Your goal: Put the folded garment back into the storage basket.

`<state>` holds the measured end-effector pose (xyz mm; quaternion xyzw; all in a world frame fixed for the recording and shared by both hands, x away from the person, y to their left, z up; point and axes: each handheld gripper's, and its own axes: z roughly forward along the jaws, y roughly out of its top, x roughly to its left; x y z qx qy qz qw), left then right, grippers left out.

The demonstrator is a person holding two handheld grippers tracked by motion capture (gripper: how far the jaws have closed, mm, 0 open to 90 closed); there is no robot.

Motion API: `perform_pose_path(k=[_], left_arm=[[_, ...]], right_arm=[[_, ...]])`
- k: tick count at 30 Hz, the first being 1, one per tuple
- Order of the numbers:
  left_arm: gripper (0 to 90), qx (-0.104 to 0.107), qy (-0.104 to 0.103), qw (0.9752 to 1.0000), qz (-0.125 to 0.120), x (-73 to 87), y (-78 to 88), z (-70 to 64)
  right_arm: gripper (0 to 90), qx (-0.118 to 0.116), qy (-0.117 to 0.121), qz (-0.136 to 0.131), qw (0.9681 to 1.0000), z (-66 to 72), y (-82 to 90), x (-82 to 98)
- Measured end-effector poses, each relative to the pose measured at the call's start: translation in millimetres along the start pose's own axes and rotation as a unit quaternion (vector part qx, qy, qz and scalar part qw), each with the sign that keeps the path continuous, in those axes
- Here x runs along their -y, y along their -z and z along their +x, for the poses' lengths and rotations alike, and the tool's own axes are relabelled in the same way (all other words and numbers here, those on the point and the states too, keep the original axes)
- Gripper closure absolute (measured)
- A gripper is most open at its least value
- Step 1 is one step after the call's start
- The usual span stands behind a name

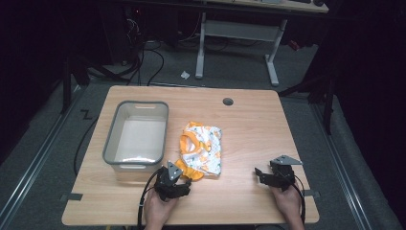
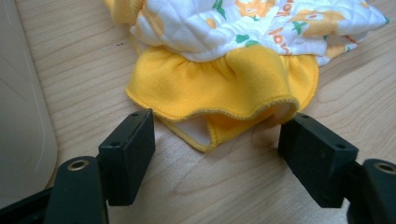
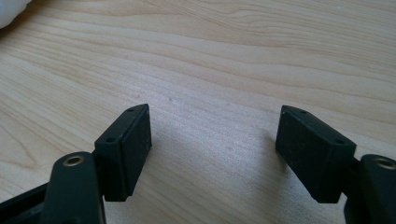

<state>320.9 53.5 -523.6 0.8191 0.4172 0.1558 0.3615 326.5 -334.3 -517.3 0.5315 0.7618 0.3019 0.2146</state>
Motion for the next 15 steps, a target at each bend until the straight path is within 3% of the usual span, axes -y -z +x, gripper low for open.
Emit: perform_pose_path(k=[15], left_arm=[[26.9, -0.006, 0.004, 1.0, 0.001, -0.4, -0.4, -0.8]], right_arm=[[27.1, 0.0, -0.001, 0.0, 1.0, 0.1, 0.0, -0.1]])
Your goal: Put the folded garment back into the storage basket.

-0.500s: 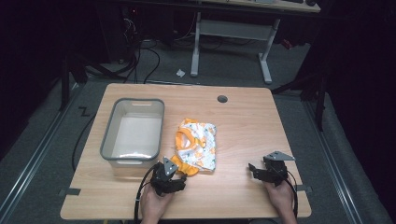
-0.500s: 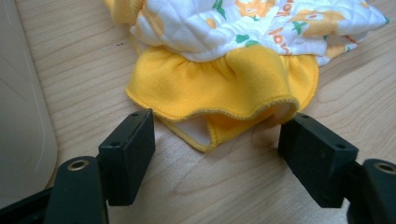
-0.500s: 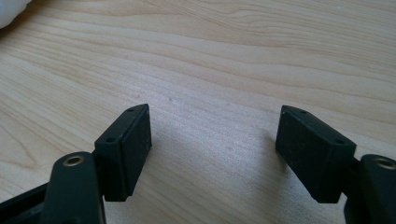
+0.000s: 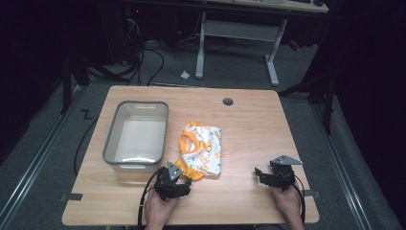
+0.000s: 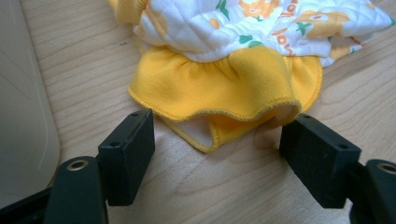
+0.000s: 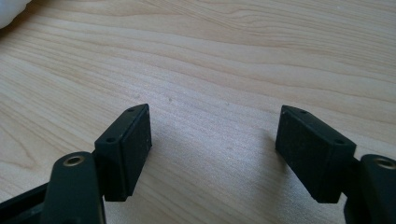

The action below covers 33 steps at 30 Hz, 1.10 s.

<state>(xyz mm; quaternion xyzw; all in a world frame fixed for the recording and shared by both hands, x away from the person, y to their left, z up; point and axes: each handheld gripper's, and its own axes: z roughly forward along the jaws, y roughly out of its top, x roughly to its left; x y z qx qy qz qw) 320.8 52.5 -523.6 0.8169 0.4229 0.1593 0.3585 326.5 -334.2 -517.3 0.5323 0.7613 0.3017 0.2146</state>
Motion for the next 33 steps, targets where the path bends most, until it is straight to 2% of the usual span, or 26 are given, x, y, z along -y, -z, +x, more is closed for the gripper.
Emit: perform_pose_path(k=[16, 21, 25, 33], left_arm=[[25.8, -0.007, 0.008, 0.9999, 0.001, -1.4, -1.6, -4.2], [19.4, -0.001, 0.001, 1.0, 0.008, -2.9, -3.1, -6.1], [21.4, 0.001, -0.005, 0.9998, 0.02, -4.7, -0.6, -6.6], [21.7, 0.006, -0.016, 0.9997, 0.02, -7.7, 2.7, -10.9]], right_arm=[[27.1, 0.0, 0.0, -0.001, 1.0, 0.0, -0.1, 0.0], [27.2, 0.0, 0.0, 0.0, 1.0, 0.0, -0.1, -0.1], [27.1, 0.0, 0.0, -0.001, 1.0, 0.0, -0.1, -0.1], [27.1, 0.0, 0.0, 0.0, 1.0, 0.0, -0.1, -0.1]])
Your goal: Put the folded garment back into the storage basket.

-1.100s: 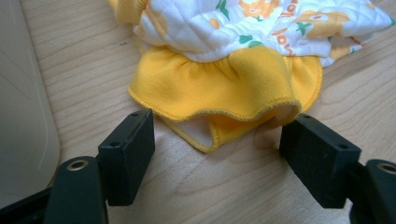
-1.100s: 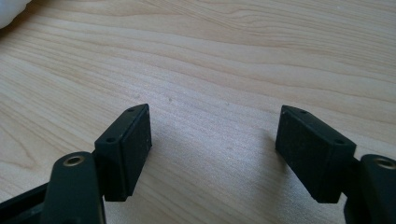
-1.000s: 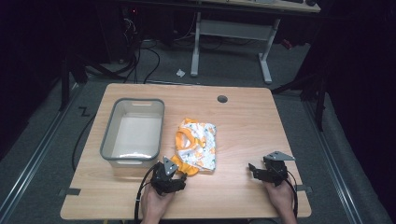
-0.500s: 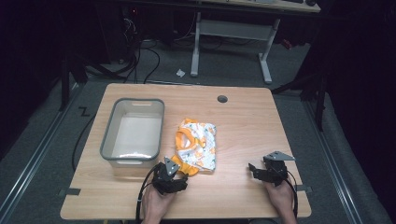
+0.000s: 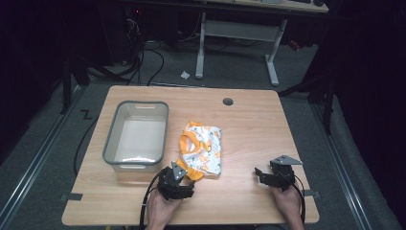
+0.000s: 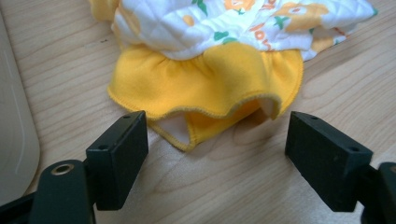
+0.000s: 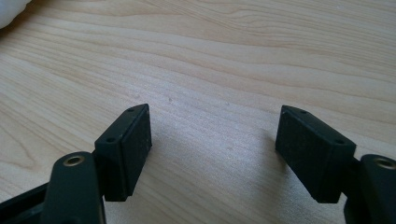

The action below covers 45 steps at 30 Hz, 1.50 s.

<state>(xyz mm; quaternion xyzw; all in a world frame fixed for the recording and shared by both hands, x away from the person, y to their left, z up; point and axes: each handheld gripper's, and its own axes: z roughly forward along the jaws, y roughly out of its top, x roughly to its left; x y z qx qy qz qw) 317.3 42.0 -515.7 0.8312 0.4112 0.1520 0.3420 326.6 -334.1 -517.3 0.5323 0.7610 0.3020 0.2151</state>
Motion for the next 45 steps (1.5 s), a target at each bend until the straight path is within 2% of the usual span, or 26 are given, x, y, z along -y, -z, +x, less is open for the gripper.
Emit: perform_pose_path(k=[7, 11, 18, 21, 22, 24, 26, 29, 31, 34, 41, 45], left_arm=[[22.4, 0.006, -0.003, 0.9999, -0.008, -5.8, 4.5, -3.0], [22.3, 0.013, 0.002, 0.9998, -0.012, -8.0, 7.1, -2.9], [20.4, 0.013, 0.0, 0.9996, -0.025, -16.8, 11.9, -1.2], [20.1, 0.021, 0.002, 0.9993, -0.032, -21.5, 13.7, -0.1], [20.1, 0.028, 0.005, 0.9991, -0.032, -23.2, 13.8, 0.8], [19.8, 0.057, 0.024, 0.9973, -0.04, -26.3, 13.7, 4.0], [19.4, 0.048, 0.02, 0.9979, -0.037, -30.4, 13.6, 4.5], [19.1, 0.047, 0.019, 0.998, -0.036, -36.6, 12.7, 5.8], [19.4, 0.041, 0.018, 0.9987, -0.025, -41.8, 10.4, 6.3], [19.9, 0.025, 0.012, 0.9996, -0.009, -50.5, 6.1, 6.7], [19.3, -0.01, 0.003, 0.9999, -0.002, -69.4, -1.9, 7.9], [17.9, -0.008, 0.005, 0.9999, 0.002, -81.2, -7.3, 9.5]], right_arm=[[27.1, 0.0, 0.0, 0.0, 1.0, 0.0, 0.0, 0.0], [27.1, 0.0, 0.0, 0.001, 1.0, -0.1, 0.1, 0.0], [27.1, 0.0, 0.0, 0.0, 1.0, 0.0, 0.1, 0.0], [27.1, 0.0, 0.0, 0.0, 1.0, -0.1, 0.1, 0.0], [27.1, 0.0, 0.001, 0.001, 1.0, -0.1, 0.2, 0.0], [27.1, 0.0, 0.001, 0.001, 1.0, -0.1, 0.2, 0.0], [27.1, 0.0, 0.0, 0.0, 1.0, 0.0, 0.1, 0.0], [27.1, 0.0, 0.0, 0.0, 1.0, -0.1, 0.1, 0.0], [27.1, 0.0, 0.0, 0.0, 1.0, -0.1, 0.1, 0.0], [27.1, 0.0, 0.001, 0.0, 1.0, -0.1, 0.1, 0.0], [27.1, 0.0, 0.0, 0.0, 1.0, -0.1, 0.1, 0.0], [27.1, 0.0, 0.0, 0.0, 1.0, -0.1, 0.1, 0.0]])
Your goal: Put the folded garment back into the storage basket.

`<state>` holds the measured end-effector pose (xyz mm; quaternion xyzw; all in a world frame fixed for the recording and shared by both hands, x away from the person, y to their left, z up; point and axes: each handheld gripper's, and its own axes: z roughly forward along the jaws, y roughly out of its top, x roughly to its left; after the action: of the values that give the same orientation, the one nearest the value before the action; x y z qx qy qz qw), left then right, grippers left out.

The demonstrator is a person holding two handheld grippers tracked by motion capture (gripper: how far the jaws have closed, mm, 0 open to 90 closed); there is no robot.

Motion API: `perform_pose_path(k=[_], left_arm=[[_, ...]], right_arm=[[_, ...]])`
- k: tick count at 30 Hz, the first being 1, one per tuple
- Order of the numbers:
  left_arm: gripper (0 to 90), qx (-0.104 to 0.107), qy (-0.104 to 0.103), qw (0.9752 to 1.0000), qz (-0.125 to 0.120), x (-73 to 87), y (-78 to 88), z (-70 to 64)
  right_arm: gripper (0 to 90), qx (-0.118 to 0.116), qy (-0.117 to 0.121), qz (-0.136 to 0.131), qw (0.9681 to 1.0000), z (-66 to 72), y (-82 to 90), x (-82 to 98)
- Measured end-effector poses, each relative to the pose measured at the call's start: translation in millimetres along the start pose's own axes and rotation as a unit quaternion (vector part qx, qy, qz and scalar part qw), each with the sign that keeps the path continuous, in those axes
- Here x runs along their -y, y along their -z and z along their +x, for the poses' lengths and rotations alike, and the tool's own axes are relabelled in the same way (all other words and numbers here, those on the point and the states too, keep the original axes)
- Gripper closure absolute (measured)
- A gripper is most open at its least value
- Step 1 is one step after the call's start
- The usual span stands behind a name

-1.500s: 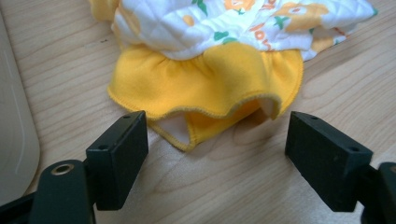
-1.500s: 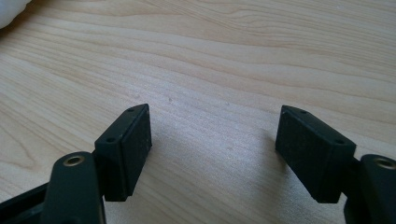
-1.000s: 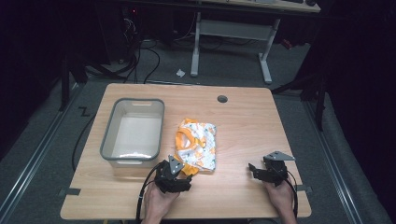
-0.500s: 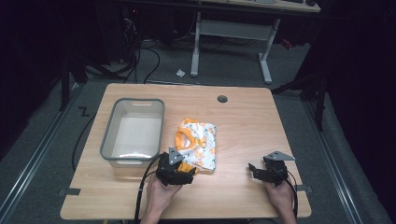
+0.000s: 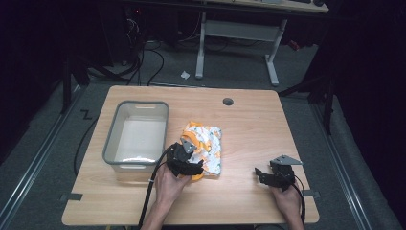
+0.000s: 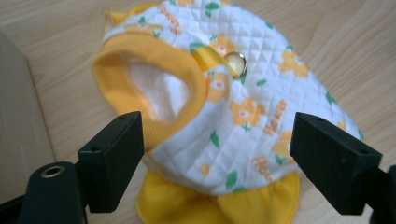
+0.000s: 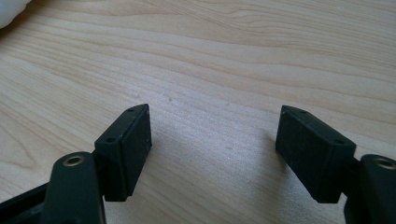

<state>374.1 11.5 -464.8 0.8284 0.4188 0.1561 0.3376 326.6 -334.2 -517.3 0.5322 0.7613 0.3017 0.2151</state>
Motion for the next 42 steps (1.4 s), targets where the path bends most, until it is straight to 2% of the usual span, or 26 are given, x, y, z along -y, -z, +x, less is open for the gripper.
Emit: perform_pose_path(k=[4, 10, 16, 19, 22, 26, 29, 31, 33, 37, 42], left_arm=[[16.9, -0.002, 0.001, 1.0, -0.001, -11.3, -5.4, 1.2], [18.4, -0.013, 0.029, 0.9995, -0.002, -23.1, -20.6, 7.8], [18.2, -0.022, 0.04, 0.9989, 0.011, -30.5, -37.9, 13.8], [18.3, -0.023, 0.051, 0.9983, 0.016, -29.7, -45.1, 19.8], [18.2, -0.031, 0.062, 0.9971, 0.032, -27.4, -53.0, 25.6], [18.8, -0.039, 0.067, 0.9954, 0.056, -23.5, -64.0, 31.3], [20.4, -0.049, 0.063, 0.9945, 0.068, -20.2, -70.2, 29.4], [22.4, -0.047, 0.067, 0.994, 0.073, -16.8, -74.5, 30.0], [22.0, -0.035, 0.081, 0.9936, 0.07, -13.9, -76.8, 33.4], [21.7, -0.046, 0.07, 0.9941, 0.068, -13.5, -78.1, 29.0], [25.1, -0.04, 0.065, 0.9949, 0.066, -13.5, -77.2, 28.5]], right_arm=[[27.1, 0.0, 0.0, 0.0, 1.0, 0.0, 0.0, 0.0], [27.1, 0.0, 0.0, 0.0, 1.0, 0.0, 0.0, 0.0], [27.1, 0.0, 0.0, 0.0, 1.0, 0.0, 0.1, 0.0], [27.1, 0.0, 0.0, 0.0, 1.0, 0.0, 0.1, 0.0], [27.1, 0.0, 0.0, 0.0, 1.0, 0.0, 0.1, 0.0], [27.0, 0.0, 0.0, 0.0, 1.0, 0.0, 0.0, 0.0], [27.1, 0.0, 0.0, 0.0, 1.0, 0.0, 0.0, 0.0], [27.1, 0.0, 0.0, 0.0, 1.0, 0.0, 0.0, 0.0], [27.1, 0.0, 0.0, 0.0, 1.0, 0.0, 0.0, 0.0], [27.1, 0.0, 0.0, 0.0, 1.0, 0.0, 0.0, 0.0], [27.1, 0.0, 0.0, 0.0, 1.0, 0.0, 0.0, 0.0]])
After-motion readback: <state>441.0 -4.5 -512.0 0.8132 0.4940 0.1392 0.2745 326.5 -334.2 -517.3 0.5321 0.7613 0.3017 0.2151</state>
